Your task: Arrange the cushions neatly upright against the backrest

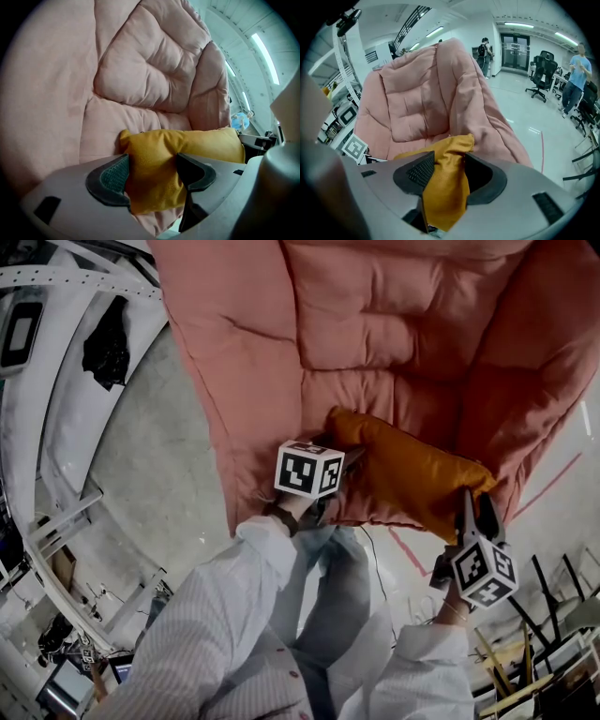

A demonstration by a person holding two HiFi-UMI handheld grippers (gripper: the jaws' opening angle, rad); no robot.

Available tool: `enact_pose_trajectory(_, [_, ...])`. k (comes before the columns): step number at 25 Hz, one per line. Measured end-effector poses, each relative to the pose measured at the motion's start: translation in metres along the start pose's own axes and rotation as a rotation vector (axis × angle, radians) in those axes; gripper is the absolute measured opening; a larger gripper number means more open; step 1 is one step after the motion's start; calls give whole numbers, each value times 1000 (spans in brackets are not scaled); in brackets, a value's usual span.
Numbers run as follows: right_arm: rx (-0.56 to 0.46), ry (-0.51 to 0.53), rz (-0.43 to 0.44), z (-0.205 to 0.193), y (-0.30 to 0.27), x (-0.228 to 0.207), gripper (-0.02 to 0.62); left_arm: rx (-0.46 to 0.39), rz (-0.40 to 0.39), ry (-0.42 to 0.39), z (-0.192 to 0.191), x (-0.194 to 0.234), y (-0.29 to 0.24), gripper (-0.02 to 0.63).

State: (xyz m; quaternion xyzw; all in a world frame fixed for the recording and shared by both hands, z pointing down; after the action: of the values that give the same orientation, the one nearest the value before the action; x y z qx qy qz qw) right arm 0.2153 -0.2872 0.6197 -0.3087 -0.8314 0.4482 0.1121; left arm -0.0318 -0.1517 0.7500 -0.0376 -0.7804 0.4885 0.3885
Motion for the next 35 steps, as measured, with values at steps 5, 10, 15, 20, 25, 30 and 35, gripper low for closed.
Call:
enact_pose_trajectory(5, [23, 46, 21, 1, -4, 7, 129, 4, -6, 20, -2, -4, -2, 270])
enact_pose_trajectory(10, [50, 87, 26, 0, -4, 12, 63, -13, 13, 46, -2, -7, 1, 170])
enact_pose_trajectory(15, [53, 90, 40, 2, -2, 10, 40, -23, 42, 43, -2, -10, 6, 117])
enact_pose_trajectory(20, [44, 89, 38, 4, 2, 10, 28, -32, 59, 26, -1, -15, 11, 95])
enact_pose_trajectory(25, [14, 99, 62, 13, 3, 16, 25, -73, 77, 45, 1, -14, 29, 97])
enact_pose_trajectory(30, [-54, 131, 103, 47, -3, 29, 25, -148, 96, 82, 13, -12, 55, 97])
enact_pose_trajectory(35, [-103, 154, 153, 82, -18, 40, 23, -251, 130, 86, 41, -12, 81, 97])
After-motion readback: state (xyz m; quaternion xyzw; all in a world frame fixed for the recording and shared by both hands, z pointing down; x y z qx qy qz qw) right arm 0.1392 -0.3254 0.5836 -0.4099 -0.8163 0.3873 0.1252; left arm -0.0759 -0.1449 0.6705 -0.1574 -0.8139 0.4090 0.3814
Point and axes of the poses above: the fingertips, and each gripper's own axes: y backward along the fingers, x to its left, z out of its top, the point moved 5 cm from there along y, backward along the fingers, and after that the axes turned 6 degrees about y, right-handed, at the moved point
